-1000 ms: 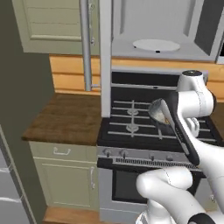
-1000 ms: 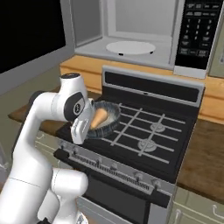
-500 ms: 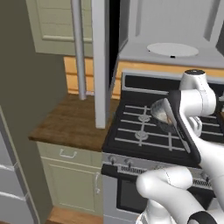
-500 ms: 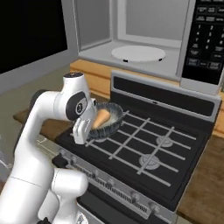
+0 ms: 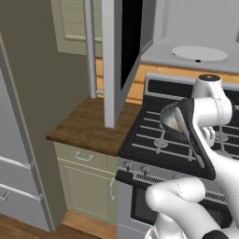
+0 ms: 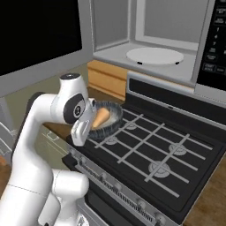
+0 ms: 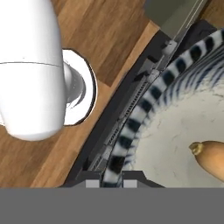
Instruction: Pick the squash from the sink and place it in the bowl. Then pick the bowl and place it in the microwave. Then close the microwave door and press the start button.
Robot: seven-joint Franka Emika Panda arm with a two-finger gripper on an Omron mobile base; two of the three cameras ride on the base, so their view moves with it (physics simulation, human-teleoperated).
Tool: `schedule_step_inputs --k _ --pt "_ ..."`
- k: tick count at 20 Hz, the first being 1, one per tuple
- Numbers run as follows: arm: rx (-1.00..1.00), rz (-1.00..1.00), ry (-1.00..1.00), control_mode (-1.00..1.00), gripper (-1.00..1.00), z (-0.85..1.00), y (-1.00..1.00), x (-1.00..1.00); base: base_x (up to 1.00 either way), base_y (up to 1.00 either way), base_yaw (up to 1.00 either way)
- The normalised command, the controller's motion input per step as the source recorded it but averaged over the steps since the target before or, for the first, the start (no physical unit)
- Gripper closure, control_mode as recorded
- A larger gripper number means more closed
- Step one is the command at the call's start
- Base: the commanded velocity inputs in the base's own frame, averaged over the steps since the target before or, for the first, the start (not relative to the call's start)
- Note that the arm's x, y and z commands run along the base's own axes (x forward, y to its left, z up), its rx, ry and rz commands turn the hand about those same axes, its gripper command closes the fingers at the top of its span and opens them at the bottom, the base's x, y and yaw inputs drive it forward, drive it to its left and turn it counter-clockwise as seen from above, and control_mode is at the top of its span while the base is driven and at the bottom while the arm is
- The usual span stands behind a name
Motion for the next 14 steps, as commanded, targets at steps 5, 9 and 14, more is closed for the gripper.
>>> schedule_step_inputs --k 5,9,14 --pt "0.0 -0.06 -0.32 -1.0 1.0 0.52 -0.02 -0.13 0.0 0.0 0.0" --pt "0.0 -0.01 -0.27 -1.0 1.0 0.59 -0.01 0.0 0.0 0.0 0.0" --pt "0.0 -0.02 -0.14 -1.0 1.0 0.83 -0.02 0.02 0.0 0.0 0.0"
